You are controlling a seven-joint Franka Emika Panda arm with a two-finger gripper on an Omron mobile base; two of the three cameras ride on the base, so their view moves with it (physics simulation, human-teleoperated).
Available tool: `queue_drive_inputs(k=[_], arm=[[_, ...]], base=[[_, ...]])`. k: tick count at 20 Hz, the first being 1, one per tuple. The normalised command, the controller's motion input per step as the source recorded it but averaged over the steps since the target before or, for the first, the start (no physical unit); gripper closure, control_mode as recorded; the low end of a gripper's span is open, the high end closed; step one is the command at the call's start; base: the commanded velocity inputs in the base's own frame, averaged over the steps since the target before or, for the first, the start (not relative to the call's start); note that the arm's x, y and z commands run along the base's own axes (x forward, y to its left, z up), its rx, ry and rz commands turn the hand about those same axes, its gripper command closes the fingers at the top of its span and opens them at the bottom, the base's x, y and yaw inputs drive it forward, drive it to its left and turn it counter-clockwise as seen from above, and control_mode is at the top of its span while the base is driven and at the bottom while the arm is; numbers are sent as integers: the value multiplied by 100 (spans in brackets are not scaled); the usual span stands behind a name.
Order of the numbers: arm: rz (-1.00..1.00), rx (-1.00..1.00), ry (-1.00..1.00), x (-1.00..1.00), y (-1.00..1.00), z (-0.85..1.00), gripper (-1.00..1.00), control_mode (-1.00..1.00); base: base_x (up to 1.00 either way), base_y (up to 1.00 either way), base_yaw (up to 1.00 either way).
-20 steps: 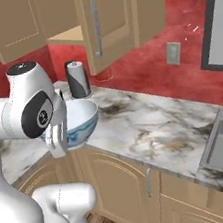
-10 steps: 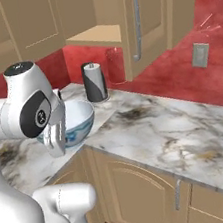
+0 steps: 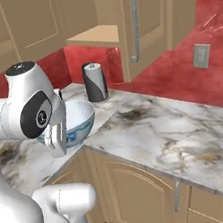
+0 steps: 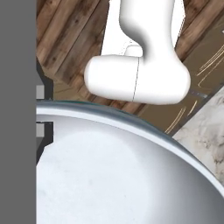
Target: Pick the mug and place it in the sink. Pick the bowl and place it in the open cabinet and then close the cabinet.
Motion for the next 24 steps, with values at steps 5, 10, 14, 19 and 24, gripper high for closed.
queue_drive_inputs(k=[5,10,14,19,24], arm=[[0,0,0,0,0,0,100,100],[0,0,0,0,0,0,100,100],[0,0,0,0,0,0,100,100],[0,0,0,0,0,0,100,100],[0,0,0,0,0,0,100,100]], base=[[57,-20,7],[82,-4,3],[51,-52,0],[25,-39,-7],[60,37,-8]])
